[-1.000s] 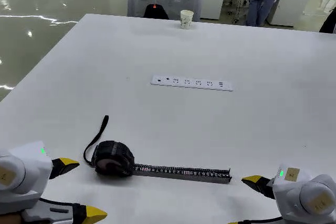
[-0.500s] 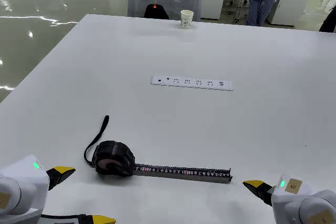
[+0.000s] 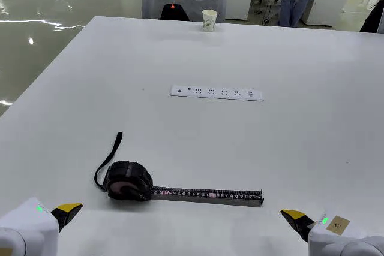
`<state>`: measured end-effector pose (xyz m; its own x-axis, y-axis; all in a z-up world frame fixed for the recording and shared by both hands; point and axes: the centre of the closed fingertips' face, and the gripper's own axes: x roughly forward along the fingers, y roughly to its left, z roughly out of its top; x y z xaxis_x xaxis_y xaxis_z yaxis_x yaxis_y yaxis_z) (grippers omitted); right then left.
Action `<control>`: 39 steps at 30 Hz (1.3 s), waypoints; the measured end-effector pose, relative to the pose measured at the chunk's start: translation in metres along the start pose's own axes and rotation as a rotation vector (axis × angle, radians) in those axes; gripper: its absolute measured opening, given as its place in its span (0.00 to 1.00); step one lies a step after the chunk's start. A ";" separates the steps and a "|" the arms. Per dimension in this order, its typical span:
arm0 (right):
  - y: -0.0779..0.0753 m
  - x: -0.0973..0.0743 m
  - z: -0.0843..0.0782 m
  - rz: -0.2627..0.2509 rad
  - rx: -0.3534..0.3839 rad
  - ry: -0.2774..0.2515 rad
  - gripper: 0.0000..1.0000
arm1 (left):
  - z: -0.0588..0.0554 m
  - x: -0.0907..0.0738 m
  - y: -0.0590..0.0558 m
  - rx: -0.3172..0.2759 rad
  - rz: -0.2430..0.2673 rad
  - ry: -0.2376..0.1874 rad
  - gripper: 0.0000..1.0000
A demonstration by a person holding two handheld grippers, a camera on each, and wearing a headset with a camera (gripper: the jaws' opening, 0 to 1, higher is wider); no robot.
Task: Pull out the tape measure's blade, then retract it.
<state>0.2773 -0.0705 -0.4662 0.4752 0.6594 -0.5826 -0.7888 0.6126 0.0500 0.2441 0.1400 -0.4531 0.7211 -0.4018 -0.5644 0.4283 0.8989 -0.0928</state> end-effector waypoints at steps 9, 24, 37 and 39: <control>0.008 0.001 0.002 -0.028 0.041 0.000 0.92 | 0.001 0.000 -0.006 -0.037 0.028 -0.013 0.99; 0.021 -0.001 -0.001 -0.082 0.110 0.014 0.96 | 0.004 -0.004 -0.010 -0.070 0.090 -0.028 0.99; 0.027 -0.003 0.008 -0.113 0.138 -0.005 0.97 | 0.003 -0.005 -0.012 -0.089 0.114 -0.029 0.99; 0.026 -0.003 0.007 -0.120 0.137 -0.004 0.96 | 0.002 -0.005 -0.013 -0.093 0.116 -0.027 0.99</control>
<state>0.2580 -0.0531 -0.4574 0.5646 0.5791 -0.5881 -0.6658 0.7407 0.0902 0.2359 0.1304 -0.4471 0.7775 -0.2982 -0.5536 0.2901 0.9512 -0.1050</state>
